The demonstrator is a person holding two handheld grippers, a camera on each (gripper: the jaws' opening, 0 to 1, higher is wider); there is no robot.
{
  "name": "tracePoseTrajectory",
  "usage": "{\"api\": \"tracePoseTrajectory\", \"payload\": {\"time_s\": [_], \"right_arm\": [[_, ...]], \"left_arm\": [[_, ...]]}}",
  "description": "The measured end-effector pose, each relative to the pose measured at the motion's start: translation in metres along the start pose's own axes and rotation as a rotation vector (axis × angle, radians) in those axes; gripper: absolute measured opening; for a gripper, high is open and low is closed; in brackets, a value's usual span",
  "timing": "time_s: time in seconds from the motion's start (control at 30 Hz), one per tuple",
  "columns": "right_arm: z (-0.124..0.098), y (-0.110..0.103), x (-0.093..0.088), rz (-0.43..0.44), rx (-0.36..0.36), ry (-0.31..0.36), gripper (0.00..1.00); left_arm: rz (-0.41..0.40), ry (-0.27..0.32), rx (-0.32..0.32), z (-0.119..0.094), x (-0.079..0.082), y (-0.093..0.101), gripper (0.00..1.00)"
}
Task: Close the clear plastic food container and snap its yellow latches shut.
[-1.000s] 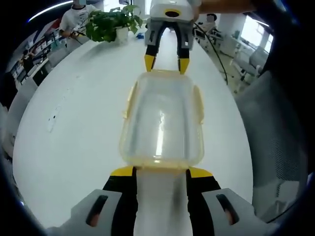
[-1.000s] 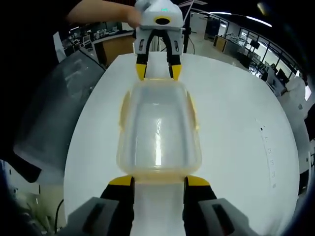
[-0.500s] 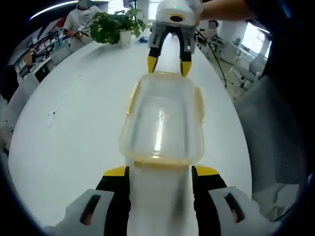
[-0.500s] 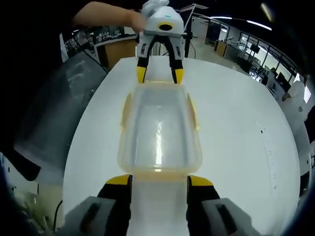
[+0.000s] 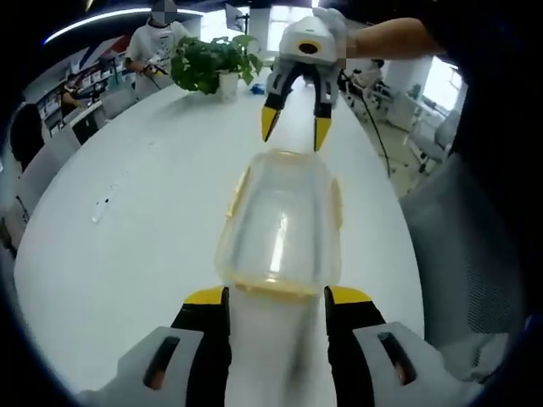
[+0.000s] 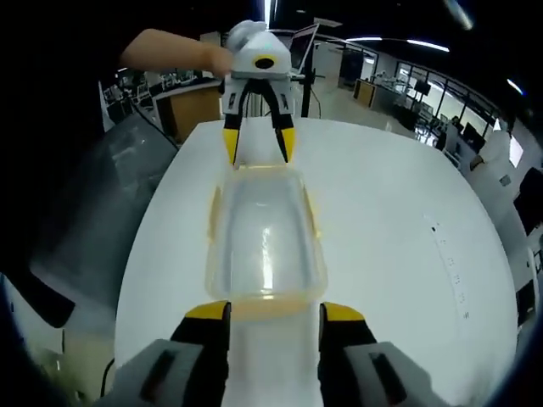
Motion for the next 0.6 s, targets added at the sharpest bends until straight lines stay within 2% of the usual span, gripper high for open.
{"api": "tracePoseTrajectory", "payload": {"time_s": [0.3, 0.4, 0.6], "right_arm": [[0.005, -0.002, 0.014, 0.002, -0.025, 0.058, 0.27], [0.009, -0.001, 0.021, 0.009, -0.017, 0.083, 0.27], [0.025, -0.006, 0.034, -0.021, 0.011, 0.079, 0.28]], "left_arm": [[-0.023, 0.073, 0.032, 0.003, 0.010, 0.005, 0.36], [-0.031, 0.097, 0.035, 0.007, 0.016, 0.007, 0.36], [-0.026, 0.122, 0.032, 0.017, 0.030, 0.012, 0.36]]}}
Point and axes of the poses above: the point that each gripper's makers call its tool centre point, and the gripper's own axes: z roughly forward along the fingers, y roughly to its right, x roughly out of its top, the point moved 8 cm from there along -z, roughly backward along the fingers
